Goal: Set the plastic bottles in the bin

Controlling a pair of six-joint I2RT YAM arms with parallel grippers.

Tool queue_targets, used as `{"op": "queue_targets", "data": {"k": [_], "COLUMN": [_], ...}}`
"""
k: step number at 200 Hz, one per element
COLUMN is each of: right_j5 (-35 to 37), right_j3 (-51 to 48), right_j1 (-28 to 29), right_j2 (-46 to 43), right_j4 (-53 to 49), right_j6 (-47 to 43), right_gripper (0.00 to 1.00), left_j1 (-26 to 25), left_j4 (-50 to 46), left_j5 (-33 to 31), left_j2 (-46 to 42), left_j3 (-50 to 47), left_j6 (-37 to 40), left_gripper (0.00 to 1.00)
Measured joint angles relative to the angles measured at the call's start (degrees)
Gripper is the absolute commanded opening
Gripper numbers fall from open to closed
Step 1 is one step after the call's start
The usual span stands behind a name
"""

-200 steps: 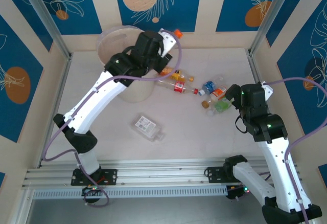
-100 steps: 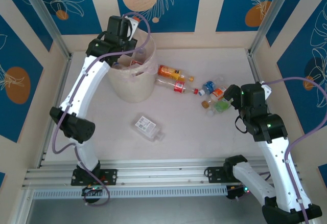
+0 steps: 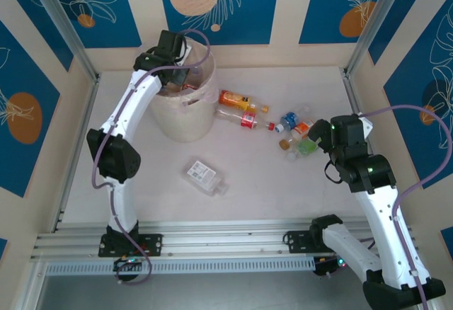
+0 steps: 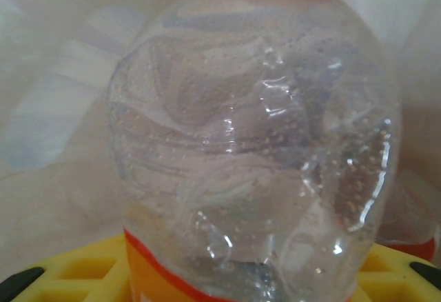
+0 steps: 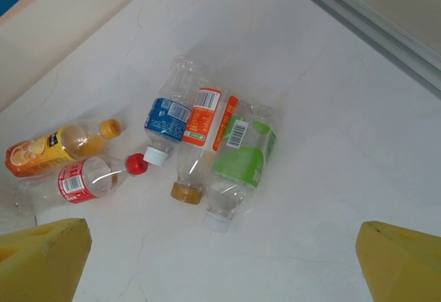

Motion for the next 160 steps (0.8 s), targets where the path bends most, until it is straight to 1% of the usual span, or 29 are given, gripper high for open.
{"op": "queue_targets", "data": {"k": [44, 55, 93, 132, 160], "right_j5": [0.44, 0.26, -2.45, -6.29, -9.31], "right_j3": [-0.87, -2.36, -8.79, -12.26, -13.46], "right_j1": [0.0, 0.0, -0.63, -1.49, -3.3], "right_j2": [2.93, 4.11, 9.11, 13.0, 15.87], "right_j4": [-2.6, -2.86, -1.68, 2.43, 5.68], "right_j6": [1.9, 2.25, 2.93, 3.06, 2.82], "right_gripper": [0.99, 0.99, 0.99, 0.99, 0.99], "left_j1": [0.09, 0.11, 0.11, 0.31, 0.35], "left_j4": [-1.66, -1.92, -2.16, -2.1, -2.6], "left_j5": [-0.24, -0.55, -2.27, -3.28, -3.37], "left_j2": [2.49, 2.51, 2.51, 2.27, 0.7], "left_j3": [-0.33, -0.42, -0.42, -0.42, -0.44], "left_j6": [1.07, 1.09, 1.51, 1.22, 0.76], "left_gripper": [0.57, 0.61, 0.81, 0.99, 1.0]}}
